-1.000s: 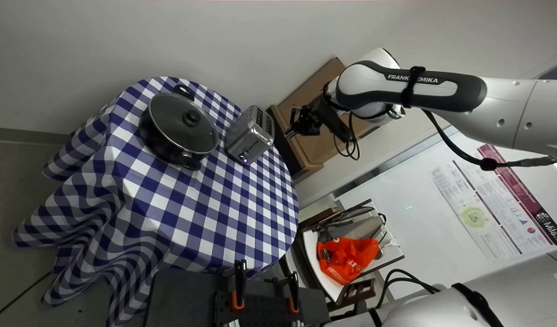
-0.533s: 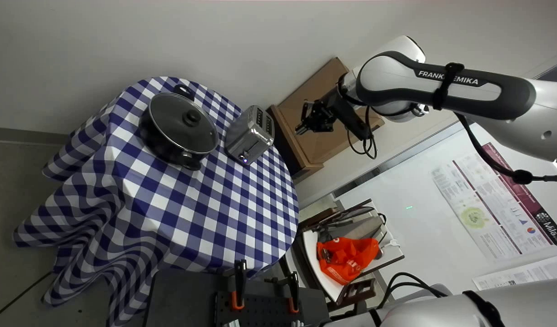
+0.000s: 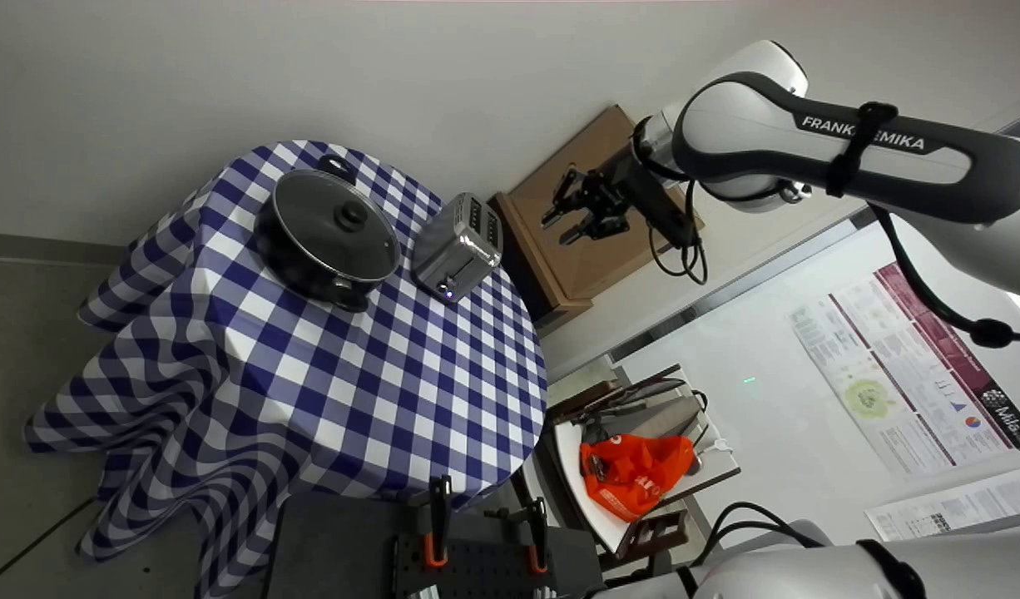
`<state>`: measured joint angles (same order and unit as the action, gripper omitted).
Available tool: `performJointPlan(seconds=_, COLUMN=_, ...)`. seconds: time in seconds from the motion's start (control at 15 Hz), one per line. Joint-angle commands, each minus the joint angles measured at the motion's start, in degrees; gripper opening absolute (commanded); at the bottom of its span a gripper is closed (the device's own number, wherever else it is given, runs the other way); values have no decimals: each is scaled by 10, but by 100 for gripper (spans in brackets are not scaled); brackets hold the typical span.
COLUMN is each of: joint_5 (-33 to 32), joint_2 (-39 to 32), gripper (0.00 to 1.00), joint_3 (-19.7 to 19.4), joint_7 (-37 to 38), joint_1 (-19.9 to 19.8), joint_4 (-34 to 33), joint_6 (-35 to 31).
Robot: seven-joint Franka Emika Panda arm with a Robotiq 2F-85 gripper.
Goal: Turn off the toaster
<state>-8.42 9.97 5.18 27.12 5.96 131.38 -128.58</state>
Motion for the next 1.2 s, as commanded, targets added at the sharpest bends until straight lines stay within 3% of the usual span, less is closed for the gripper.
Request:
performJointPlan(seconds=0.0, joint_5=3, joint_2=3, gripper=51, joint_3=13, joint_7=0, joint_1=-11, joint_4=-1, joint_6=4)
performJointPlan(seconds=0.07, joint_5=3, joint_2=4, gripper=55, joint_3=14, joint_7=1, joint_1=-11, joint_4=-1, joint_6=5)
performJointPlan(seconds=1.13, joint_5=3, joint_2=4, gripper=55, joint_3=14, joint_7=2, joint_1=-13, joint_4=-1, joint_6=6)
